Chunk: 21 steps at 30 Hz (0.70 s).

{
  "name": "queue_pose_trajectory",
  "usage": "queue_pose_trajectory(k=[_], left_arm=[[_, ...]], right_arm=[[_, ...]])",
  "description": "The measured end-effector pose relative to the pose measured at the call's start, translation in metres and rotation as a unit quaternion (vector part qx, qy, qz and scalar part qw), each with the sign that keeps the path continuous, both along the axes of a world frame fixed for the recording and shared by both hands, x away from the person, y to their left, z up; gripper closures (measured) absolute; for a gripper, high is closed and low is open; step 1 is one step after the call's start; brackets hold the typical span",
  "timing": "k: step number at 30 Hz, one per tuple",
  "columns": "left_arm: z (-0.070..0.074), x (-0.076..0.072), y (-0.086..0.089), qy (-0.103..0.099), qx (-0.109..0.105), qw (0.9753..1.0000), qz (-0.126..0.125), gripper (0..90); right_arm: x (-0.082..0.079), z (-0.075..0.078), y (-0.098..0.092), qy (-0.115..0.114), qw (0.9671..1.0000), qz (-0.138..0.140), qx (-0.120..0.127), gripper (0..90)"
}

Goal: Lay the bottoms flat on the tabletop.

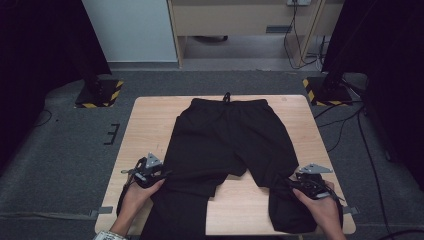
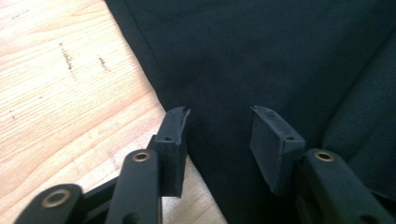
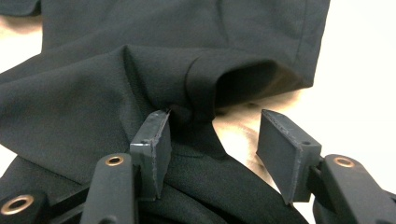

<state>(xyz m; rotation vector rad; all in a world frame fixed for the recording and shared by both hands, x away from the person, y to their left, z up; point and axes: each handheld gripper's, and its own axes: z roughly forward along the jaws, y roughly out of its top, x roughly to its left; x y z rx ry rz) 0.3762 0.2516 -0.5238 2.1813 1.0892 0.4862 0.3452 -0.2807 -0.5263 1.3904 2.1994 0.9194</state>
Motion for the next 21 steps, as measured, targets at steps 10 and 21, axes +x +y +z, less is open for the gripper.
queue_pose_trajectory(k=[10, 21], left_arm=[[0.002, -0.010, 0.004, 0.020, -0.005, 0.9996, -0.019, 63.2], [0.008, -0.040, -0.004, 0.025, 0.033, 0.9975, -0.056, 69.3]], right_arm=[[-0.018, 0.003, 0.002, 0.013, 0.9997, 0.018, -0.007, 44.4], [-0.011, 0.002, 0.001, 0.017, 0.9997, 0.015, -0.005, 39.4]])
